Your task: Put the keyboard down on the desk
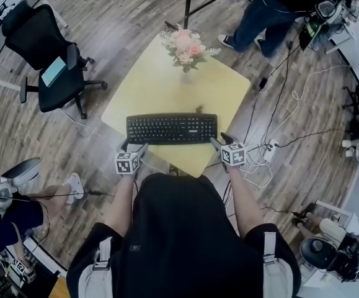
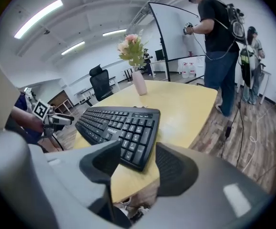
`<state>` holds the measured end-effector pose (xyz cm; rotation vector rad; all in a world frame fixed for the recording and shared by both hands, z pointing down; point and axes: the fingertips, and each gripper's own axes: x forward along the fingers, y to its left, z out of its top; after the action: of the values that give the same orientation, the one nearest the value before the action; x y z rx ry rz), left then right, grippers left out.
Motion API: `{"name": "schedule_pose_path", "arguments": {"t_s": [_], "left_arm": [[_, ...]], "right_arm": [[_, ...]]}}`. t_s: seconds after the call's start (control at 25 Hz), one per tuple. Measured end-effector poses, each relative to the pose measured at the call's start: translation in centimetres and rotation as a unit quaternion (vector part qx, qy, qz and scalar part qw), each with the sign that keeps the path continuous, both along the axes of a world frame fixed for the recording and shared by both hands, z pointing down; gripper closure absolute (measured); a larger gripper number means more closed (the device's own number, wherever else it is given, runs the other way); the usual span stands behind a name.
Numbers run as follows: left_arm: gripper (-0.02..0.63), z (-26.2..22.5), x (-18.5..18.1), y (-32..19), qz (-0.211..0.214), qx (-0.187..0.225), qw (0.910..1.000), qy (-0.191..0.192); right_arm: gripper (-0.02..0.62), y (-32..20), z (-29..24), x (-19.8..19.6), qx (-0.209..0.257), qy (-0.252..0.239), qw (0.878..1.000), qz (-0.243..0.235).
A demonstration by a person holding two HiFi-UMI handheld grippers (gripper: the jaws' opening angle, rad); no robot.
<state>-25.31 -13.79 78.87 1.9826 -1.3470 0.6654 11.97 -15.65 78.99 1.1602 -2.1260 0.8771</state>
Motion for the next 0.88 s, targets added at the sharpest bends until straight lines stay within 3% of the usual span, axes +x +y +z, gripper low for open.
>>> {"name": "schedule_pose_path", "arguments": {"t_s": [0.08,0.16,0.28,0.44,0.56,0.88], "left_arm": [[0.161,-0.6,0.5,0.6,-0.002,0.007,1.0000,0.005],[0.166,-1.3,0.8,1.3,-0.007,0.012,0.9999,0.010],[0.198,-2.2,1.6,2.4,-0.007,0.021,0.9997,0.010],[0.432,-4.1,2.7,4.4,-0.008,0.048,0.9988,0.005],[0.528,-5.1,3.7,5.9,-0.006,0.061,0.9981,0.009],[0.591,-6.8,5.7,9.4,-0.017,0.067,0.9973,0.022]], "right_arm": [[0.406,0.6,-0.9,0.1,0.020,0.012,0.999,-0.022],[0.498,1.1,-1.8,0.2,0.039,0.017,0.998,-0.038],[0.572,2.0,-2.9,0.3,0.052,0.007,0.997,-0.059],[0.584,3.6,-4.1,0.5,0.061,-0.009,0.994,-0.086],[0.592,4.8,-4.7,0.6,0.065,-0.022,0.992,-0.104],[0.594,7.7,-5.6,0.7,0.070,-0.046,0.987,-0.138]]}}
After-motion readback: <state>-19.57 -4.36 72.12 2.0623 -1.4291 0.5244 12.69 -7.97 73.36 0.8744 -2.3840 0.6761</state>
